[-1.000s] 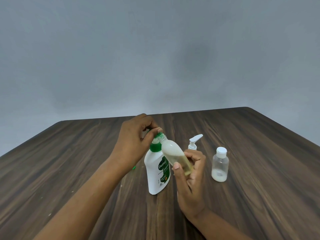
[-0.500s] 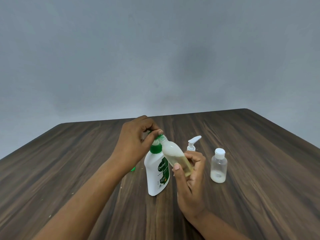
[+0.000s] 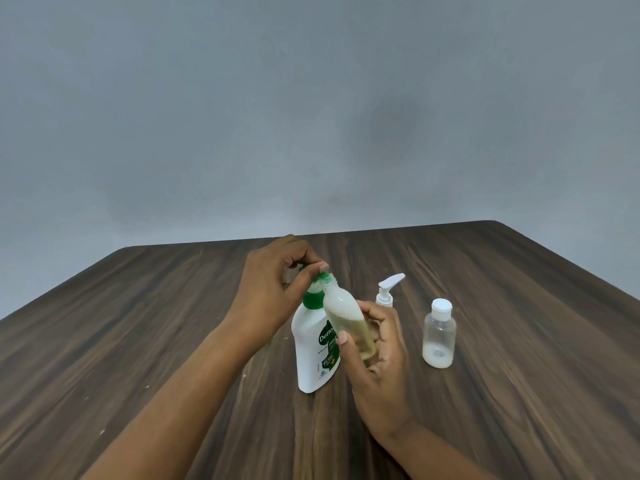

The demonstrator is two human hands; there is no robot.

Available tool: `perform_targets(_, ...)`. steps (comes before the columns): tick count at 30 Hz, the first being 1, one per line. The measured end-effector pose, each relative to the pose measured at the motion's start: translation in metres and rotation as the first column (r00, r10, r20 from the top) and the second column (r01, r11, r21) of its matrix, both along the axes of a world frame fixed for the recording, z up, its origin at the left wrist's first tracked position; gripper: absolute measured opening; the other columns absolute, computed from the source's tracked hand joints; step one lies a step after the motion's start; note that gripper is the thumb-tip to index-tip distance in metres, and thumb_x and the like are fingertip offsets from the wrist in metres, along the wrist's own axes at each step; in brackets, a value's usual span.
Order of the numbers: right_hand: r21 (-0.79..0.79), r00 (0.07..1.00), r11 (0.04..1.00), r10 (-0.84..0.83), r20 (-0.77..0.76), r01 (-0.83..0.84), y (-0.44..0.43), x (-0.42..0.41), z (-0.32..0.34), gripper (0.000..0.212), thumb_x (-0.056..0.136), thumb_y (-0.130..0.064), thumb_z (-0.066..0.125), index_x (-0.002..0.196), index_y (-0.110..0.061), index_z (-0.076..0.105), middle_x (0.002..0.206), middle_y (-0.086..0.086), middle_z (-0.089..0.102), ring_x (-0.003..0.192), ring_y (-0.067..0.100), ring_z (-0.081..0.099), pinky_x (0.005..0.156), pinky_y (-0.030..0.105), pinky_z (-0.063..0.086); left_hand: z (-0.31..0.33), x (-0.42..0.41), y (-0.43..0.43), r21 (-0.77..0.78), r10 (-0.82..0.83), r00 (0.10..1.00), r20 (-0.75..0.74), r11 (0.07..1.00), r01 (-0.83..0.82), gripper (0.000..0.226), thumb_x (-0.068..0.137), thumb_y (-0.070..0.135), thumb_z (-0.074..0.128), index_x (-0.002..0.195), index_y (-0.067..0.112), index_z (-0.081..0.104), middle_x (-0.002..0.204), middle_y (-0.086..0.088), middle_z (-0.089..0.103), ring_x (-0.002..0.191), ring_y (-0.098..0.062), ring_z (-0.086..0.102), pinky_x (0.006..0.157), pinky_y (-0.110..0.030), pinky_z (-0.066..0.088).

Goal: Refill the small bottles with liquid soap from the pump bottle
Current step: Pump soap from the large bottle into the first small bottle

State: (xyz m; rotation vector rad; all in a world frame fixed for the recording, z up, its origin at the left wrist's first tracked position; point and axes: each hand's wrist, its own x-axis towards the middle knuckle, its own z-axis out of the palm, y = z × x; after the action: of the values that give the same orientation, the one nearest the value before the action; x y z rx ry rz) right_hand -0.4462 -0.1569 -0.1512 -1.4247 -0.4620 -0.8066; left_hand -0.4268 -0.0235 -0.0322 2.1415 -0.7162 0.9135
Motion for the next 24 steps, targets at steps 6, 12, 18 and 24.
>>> perform_targets(6, -0.005, 0.997, 0.997, -0.075, 0.03, 0.075, -0.002, -0.001, 0.004, 0.022, 0.083, -0.03, 0.057, 0.105, -0.031, 0.055, 0.099, -0.002, 0.056, 0.093, 0.011, 0.058, 0.077, 0.012, 0.044, 0.002, 0.003, 0.002, 0.093, -0.036, 0.998, -0.057, 0.995, 0.041, 0.015, 0.08, 0.024, 0.062, 0.072, 0.013, 0.068, 0.07, 0.007, 0.062, 0.072, -0.01, 0.057, 0.062, -0.011, 0.039)
perform_targets(12, -0.013, 0.996, 0.996, -0.085, 0.036, 0.085, -0.003, -0.001, 0.005, 0.021, 0.084, -0.031, 0.057, 0.104, -0.034, 0.055, 0.099, -0.006, 0.056, 0.092, 0.014, 0.059, 0.076, 0.014, 0.045, -0.005, 0.003, 0.001, -0.023, -0.031, 0.999, -0.016, 0.999, 0.031, 0.013, 0.08, 0.02, 0.062, 0.071, 0.011, 0.067, 0.071, 0.009, 0.063, 0.073, -0.007, 0.057, 0.065, -0.008, 0.038)
perform_targets(18, 0.121, 0.996, 0.99, 0.075, -0.052, -0.068, -0.002, 0.001, 0.002, 0.024, 0.082, -0.034, 0.062, 0.105, -0.03, 0.057, 0.101, 0.009, 0.061, 0.087, 0.023, 0.064, 0.073, 0.042, 0.055, -0.008, 0.006, 0.006, -0.165, -0.07, 0.996, -0.062, 0.985, 0.058, 0.011, 0.08, 0.019, 0.065, 0.076, 0.01, 0.07, 0.076, 0.005, 0.067, 0.075, -0.007, 0.061, 0.069, -0.014, 0.045)
perform_targets(24, 0.147, 0.987, 0.979, 0.152, -0.059, -0.142, -0.001, -0.001, 0.002, 0.025, 0.077, -0.028, 0.062, 0.1, -0.034, 0.055, 0.097, 0.005, 0.064, 0.083, 0.021, 0.063, 0.071, 0.045, 0.055, -0.014, 0.009, 0.019, -0.613, -0.341, 0.906, -0.252, 0.781, 0.123, 0.015, 0.083, 0.016, 0.065, 0.098, 0.011, 0.066, 0.096, -0.003, 0.068, 0.091, -0.008, 0.064, 0.08, -0.017, 0.05)
